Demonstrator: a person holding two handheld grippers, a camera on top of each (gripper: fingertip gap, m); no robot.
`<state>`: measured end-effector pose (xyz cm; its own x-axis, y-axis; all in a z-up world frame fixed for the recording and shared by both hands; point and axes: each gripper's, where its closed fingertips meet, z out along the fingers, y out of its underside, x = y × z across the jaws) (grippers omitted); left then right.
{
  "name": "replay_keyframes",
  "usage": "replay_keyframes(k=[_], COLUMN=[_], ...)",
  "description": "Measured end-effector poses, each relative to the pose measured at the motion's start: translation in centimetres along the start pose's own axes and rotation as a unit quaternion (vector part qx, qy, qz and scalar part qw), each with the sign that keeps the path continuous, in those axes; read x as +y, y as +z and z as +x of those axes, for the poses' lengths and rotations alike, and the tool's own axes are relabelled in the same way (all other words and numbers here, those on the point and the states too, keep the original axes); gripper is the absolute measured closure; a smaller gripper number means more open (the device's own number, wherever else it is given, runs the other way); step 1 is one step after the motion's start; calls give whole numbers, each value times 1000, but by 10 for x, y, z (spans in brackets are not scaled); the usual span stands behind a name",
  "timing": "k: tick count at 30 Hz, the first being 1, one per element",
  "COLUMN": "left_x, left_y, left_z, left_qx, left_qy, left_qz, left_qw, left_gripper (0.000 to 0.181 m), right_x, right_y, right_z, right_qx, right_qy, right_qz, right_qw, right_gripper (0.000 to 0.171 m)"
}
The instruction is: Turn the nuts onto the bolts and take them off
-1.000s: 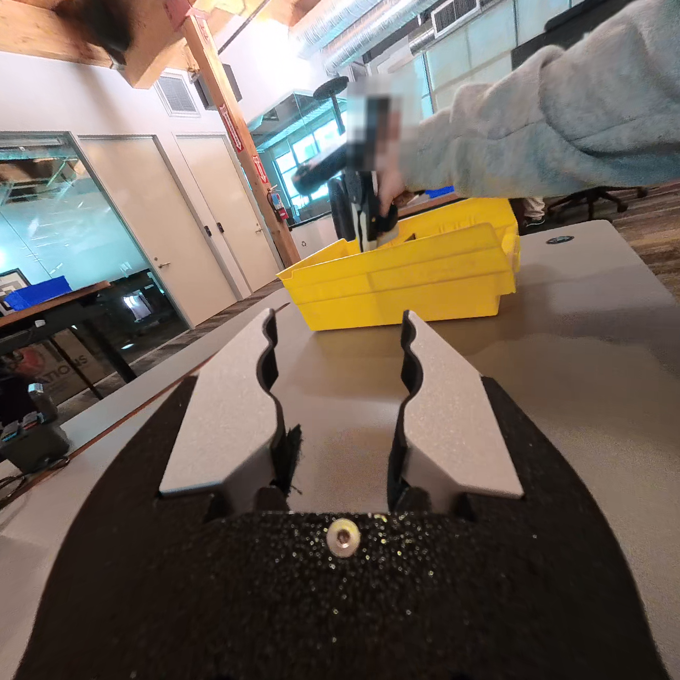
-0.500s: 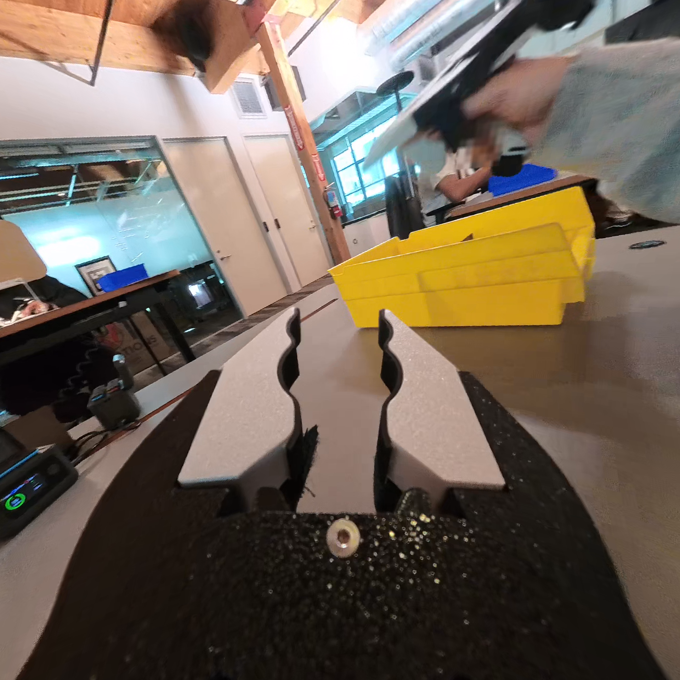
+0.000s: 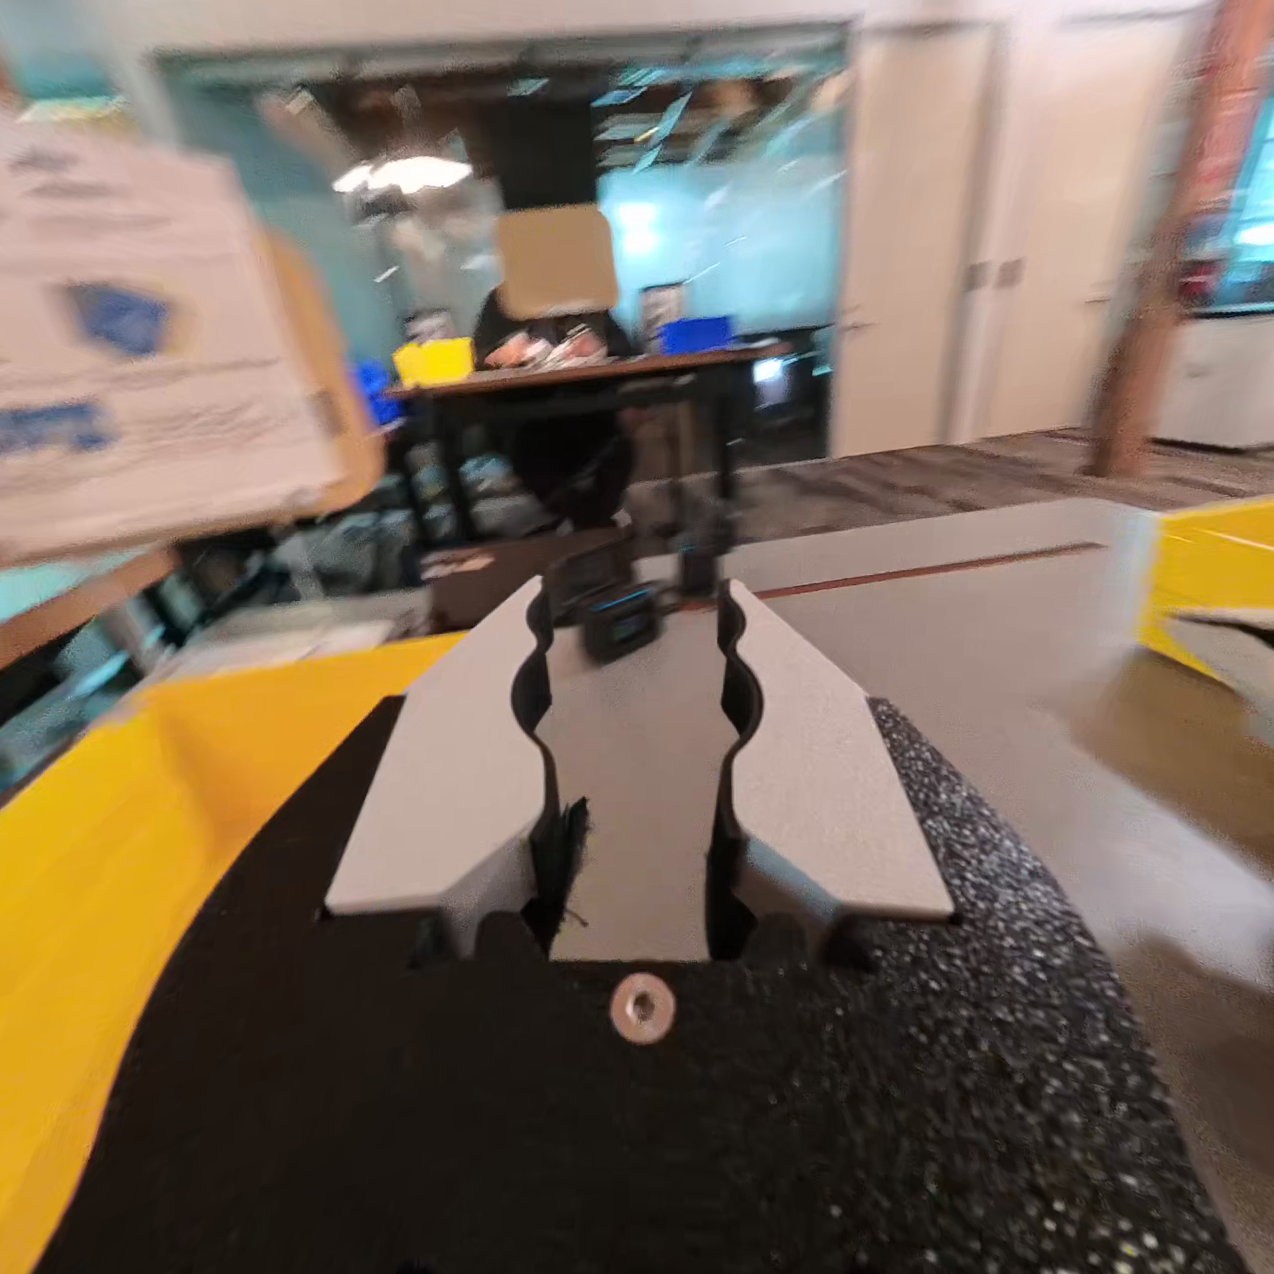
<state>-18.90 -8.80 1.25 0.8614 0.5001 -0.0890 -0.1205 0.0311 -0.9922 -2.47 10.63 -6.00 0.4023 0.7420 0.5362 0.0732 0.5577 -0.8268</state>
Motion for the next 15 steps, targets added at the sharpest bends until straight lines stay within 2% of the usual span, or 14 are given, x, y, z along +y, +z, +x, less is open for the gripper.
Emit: replay_keyframes(k=[3, 6, 8, 11, 15], left_x=[25, 77, 112, 147, 175], left_y=[-13, -22, -28, -35, -37], left_z=[-91, -148, -168, -178, -183], left_qx=[-64, -72, -77, -77, -84], left_qy=[-78, -134, -163, -171, -168], left_qz=[-117, -278, -384, -496, -574], left_qw=[988, 949, 906, 848, 797], left_gripper=[118, 122, 122, 123, 111], right_x=[3, 3, 4, 5, 7], right_y=[0, 0, 0, 1, 1], right_z=[-6, -12, -17, -22, -24], right_qx=[-18, -30, -41, -53, -62], right_qy=[18, 17, 16, 16, 19], right_qz=[-3, -5, -8, -13, -19], right_qw=[1000, 999, 999, 998, 998], right_gripper=[171, 171, 171, 171, 171])
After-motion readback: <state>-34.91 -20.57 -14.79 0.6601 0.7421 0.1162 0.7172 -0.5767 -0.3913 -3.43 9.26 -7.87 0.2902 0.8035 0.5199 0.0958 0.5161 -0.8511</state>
